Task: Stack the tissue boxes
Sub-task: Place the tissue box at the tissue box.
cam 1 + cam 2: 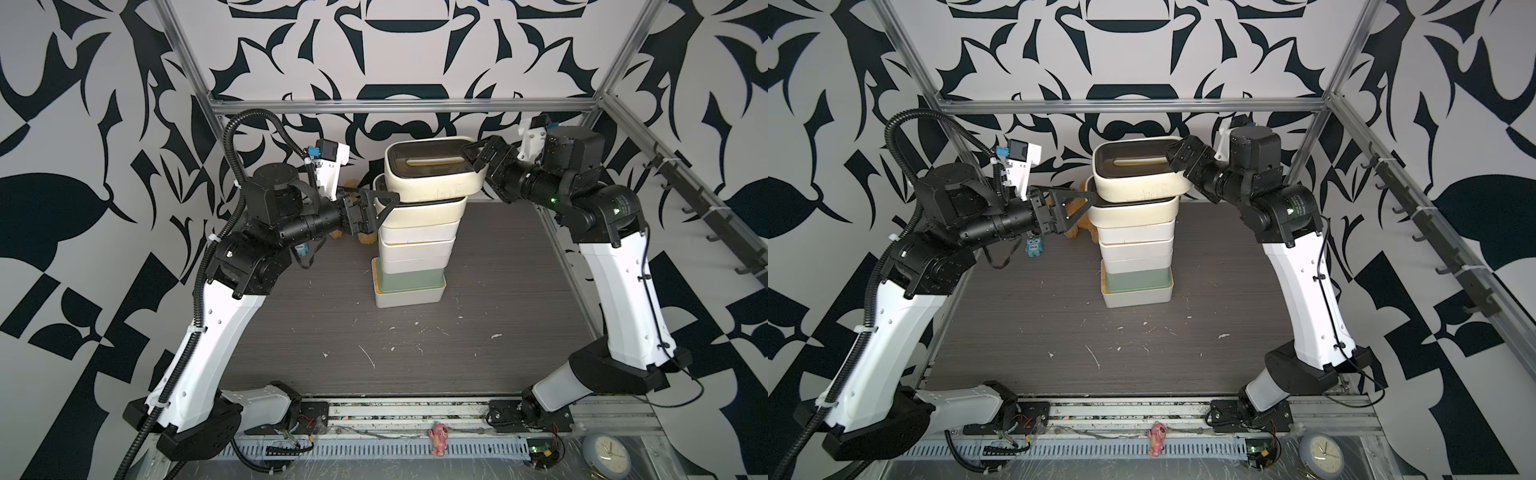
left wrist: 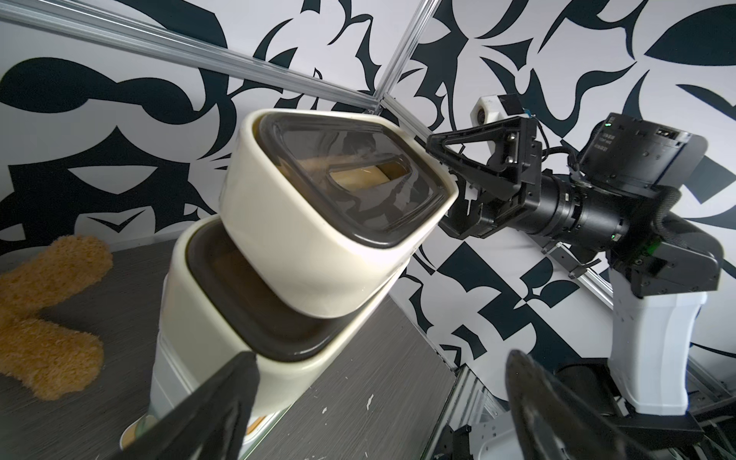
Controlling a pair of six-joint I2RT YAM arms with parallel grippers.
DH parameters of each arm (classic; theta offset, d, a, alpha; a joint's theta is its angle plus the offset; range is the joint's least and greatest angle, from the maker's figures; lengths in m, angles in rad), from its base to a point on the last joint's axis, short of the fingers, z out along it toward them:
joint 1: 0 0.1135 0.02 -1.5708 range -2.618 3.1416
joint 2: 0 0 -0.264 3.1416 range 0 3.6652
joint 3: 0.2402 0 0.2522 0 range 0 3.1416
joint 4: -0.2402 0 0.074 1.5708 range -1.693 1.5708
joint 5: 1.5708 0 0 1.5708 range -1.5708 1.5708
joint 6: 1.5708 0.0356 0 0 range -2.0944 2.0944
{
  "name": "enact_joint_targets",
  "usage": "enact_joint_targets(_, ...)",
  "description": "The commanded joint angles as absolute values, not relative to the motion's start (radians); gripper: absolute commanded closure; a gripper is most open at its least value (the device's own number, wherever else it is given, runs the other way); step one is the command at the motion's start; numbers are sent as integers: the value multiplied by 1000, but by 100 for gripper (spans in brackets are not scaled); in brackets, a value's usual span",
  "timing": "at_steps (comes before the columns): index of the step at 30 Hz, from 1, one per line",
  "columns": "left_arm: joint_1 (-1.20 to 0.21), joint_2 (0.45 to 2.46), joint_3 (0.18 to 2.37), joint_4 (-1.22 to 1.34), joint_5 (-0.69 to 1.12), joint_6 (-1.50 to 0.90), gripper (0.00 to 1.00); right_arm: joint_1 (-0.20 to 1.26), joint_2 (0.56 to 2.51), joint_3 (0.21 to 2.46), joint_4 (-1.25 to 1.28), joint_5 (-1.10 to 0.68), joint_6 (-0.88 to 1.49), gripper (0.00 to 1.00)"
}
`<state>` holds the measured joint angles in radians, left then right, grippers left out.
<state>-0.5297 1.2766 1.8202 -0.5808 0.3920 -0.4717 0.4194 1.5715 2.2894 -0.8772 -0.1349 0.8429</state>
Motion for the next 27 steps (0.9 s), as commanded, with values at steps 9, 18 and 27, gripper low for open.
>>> enact_joint_targets(9, -485, 1397, 1984, -627, 344, -505, 1, 420, 1532, 2310, -752, -160, 808, 1)
enact_joint_targets(18, -475, 1490, 2078, -615, 386, -523, 1, 420, 1514, 2272, -711, -182, 811, 1)
enact_joint_targets(27, -475, 1537, 2112, -606, 453, -554, 1, 420, 1499, 2251, -689, -200, 818, 1)
